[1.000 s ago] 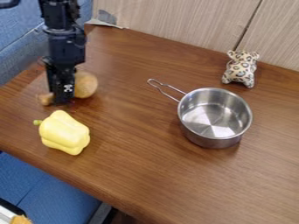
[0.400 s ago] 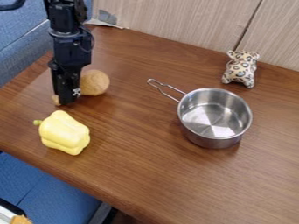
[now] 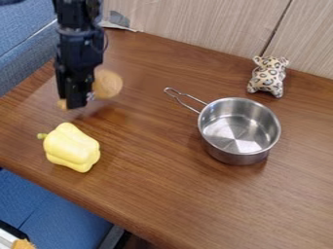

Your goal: Move the drumstick chicken to the lower right side of the table

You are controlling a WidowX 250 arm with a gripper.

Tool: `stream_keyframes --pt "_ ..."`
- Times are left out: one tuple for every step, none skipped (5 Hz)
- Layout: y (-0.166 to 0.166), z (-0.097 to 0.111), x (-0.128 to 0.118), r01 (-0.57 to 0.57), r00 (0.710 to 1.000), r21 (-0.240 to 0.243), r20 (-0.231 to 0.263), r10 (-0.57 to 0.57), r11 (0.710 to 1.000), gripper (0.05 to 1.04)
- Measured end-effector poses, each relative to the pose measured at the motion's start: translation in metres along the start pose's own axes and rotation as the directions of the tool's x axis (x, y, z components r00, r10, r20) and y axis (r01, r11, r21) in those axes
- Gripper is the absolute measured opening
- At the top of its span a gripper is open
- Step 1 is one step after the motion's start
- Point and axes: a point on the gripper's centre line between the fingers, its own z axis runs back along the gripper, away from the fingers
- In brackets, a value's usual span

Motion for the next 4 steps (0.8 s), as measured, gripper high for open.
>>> stream_keyframes --pt "-0.002 0.026 0.002 -0.043 0.997 0.041 0.068 0.041 0.998 0.328" --pt "-0.011 0.057 0.006 -0.083 0.987 0.091 0.142 0.069 0.992 0.328" --pt "-0.027 0.08 0.013 -0.037 0.976 0.1 0.219 0.014 0.994 0.328" --pt "-0.055 0.1 0.022 0.073 0.952 0.118 0.287 -0.105 0.99 0.328"
